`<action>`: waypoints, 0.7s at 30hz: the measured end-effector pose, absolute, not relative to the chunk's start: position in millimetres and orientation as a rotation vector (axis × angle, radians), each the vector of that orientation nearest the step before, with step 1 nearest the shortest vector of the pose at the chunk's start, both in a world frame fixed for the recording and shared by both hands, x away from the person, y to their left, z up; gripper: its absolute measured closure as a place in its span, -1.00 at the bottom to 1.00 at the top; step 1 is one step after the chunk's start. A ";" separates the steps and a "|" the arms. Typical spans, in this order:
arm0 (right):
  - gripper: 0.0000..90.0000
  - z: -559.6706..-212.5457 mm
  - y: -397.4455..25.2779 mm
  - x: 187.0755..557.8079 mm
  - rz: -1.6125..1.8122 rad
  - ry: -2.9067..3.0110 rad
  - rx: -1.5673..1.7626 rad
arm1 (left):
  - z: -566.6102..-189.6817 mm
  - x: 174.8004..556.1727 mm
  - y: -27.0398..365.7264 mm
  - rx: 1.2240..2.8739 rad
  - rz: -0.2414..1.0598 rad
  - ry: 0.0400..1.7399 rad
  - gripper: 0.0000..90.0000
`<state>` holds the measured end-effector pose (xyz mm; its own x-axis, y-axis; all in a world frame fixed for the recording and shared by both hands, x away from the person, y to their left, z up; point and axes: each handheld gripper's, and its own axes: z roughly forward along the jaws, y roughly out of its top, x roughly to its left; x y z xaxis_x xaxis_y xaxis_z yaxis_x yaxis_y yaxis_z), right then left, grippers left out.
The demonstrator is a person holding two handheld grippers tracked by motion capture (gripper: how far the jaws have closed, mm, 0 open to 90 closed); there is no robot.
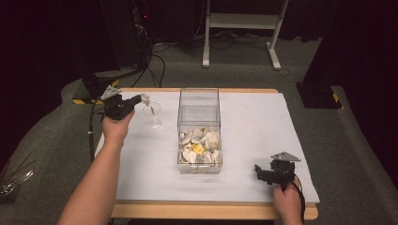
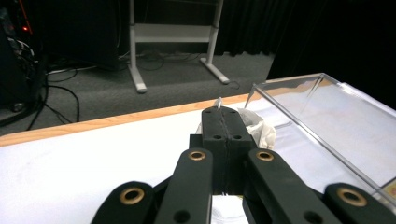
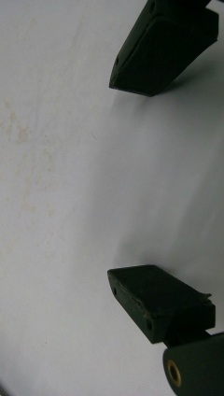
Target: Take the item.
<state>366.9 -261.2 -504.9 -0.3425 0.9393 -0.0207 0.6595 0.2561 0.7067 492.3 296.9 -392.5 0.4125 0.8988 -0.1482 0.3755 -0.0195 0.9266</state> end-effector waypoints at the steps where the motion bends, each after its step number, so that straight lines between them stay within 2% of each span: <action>1: -0.80 -504.9 -261.2 366.9 0.848 2.092 1.451 | -393.5 495.0 296.1 1.604 0.609 1.158 1.00; 21: -0.80 -504.9 -261.1 366.9 0.848 2.092 1.451 | -410.3 504.3 272.3 1.752 0.693 1.182 1.00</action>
